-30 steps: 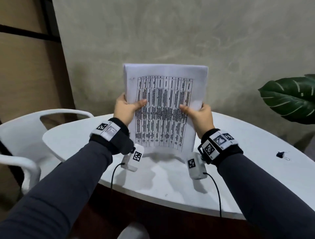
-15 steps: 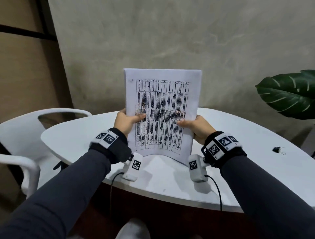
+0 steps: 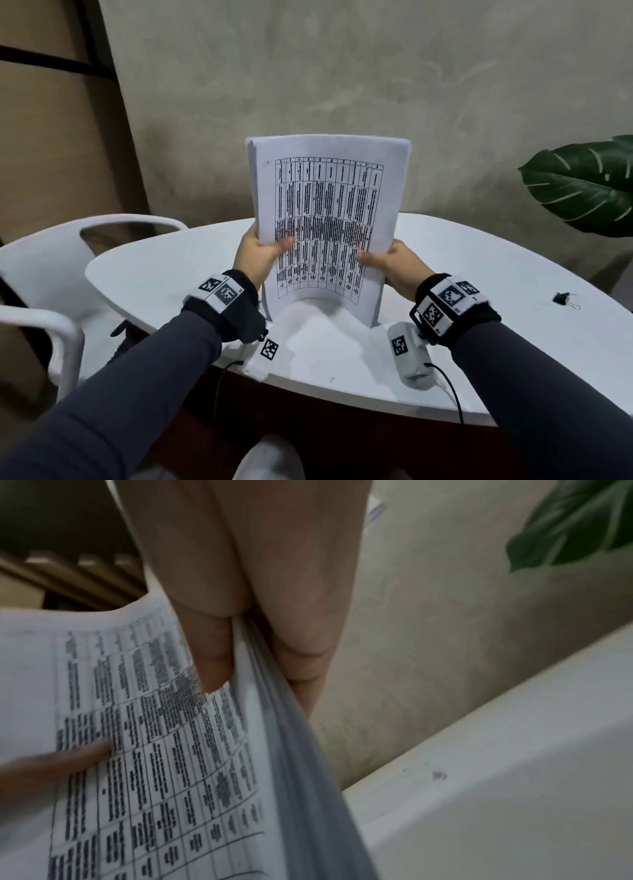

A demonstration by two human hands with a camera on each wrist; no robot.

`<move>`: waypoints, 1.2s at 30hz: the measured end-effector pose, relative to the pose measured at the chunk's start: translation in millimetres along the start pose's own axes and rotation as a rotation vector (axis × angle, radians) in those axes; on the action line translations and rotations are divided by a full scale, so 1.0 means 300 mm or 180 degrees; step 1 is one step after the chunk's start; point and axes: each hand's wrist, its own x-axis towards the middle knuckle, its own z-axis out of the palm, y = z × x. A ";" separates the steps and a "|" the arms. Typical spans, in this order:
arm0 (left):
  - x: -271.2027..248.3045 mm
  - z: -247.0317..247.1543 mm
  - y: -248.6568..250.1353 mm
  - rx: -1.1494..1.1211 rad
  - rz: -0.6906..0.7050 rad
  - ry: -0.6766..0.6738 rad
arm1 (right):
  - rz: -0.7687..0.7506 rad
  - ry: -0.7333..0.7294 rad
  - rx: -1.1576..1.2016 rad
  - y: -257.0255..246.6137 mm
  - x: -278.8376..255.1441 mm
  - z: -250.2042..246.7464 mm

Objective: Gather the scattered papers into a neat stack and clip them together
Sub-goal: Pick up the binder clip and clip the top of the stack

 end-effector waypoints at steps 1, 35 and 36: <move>0.004 -0.002 0.001 0.0083 0.0010 -0.0003 | -0.0025 0.0019 -0.0058 -0.005 0.001 -0.001; 0.113 0.341 -0.007 0.0037 0.0001 -0.0550 | 0.2639 0.2542 -0.3143 0.349 -0.009 -0.907; 0.118 0.343 -0.011 0.0018 0.0004 -0.0536 | 0.2703 0.2565 -0.3222 0.353 -0.001 -0.902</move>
